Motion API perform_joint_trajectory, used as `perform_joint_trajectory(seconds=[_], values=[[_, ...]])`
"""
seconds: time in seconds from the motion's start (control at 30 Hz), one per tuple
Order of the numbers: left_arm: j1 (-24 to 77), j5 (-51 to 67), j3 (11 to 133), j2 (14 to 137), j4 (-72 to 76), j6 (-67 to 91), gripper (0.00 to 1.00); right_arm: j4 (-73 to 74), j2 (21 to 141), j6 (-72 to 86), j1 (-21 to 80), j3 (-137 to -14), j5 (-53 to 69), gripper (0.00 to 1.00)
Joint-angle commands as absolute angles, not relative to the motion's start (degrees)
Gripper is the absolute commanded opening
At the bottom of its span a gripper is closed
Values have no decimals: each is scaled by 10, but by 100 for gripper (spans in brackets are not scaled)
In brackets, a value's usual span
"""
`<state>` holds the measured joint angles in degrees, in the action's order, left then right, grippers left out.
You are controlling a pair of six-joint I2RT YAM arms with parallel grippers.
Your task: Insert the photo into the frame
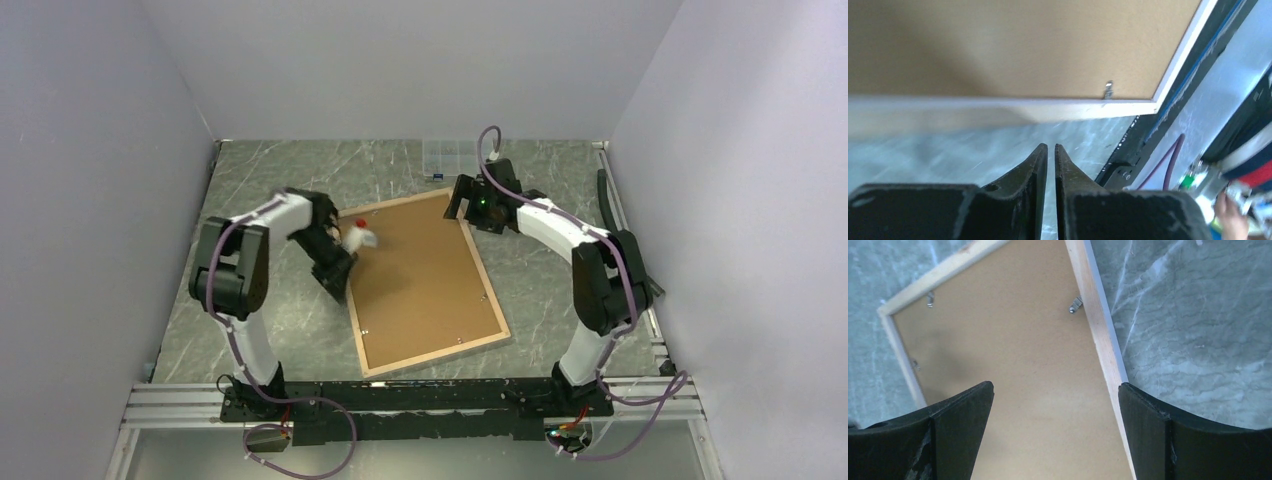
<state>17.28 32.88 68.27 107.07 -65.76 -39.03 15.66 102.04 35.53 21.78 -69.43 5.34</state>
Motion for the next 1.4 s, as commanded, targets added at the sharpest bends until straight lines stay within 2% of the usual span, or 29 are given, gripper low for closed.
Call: perform_joint_trajectory(seconds=[0.0,0.2,0.4,0.6,0.87,1.37], values=[[16,400,777,1045,-722,-434,18,144,953,355,218,-691,36,100],[-81,466,884,1141,-661,-299,20,72,983,311,252,-718,136,98],[-82,546,953,1245,-609,-177,25,39,1075,247,295,-810,264,94],[-73,562,966,1273,-558,-124,27,25,1167,217,331,-906,348,93],[-72,572,979,1304,-540,-109,25,2,1274,224,360,-989,404,93],[-65,541,987,1337,-530,-111,13,-74,1374,269,386,-1042,447,92]])
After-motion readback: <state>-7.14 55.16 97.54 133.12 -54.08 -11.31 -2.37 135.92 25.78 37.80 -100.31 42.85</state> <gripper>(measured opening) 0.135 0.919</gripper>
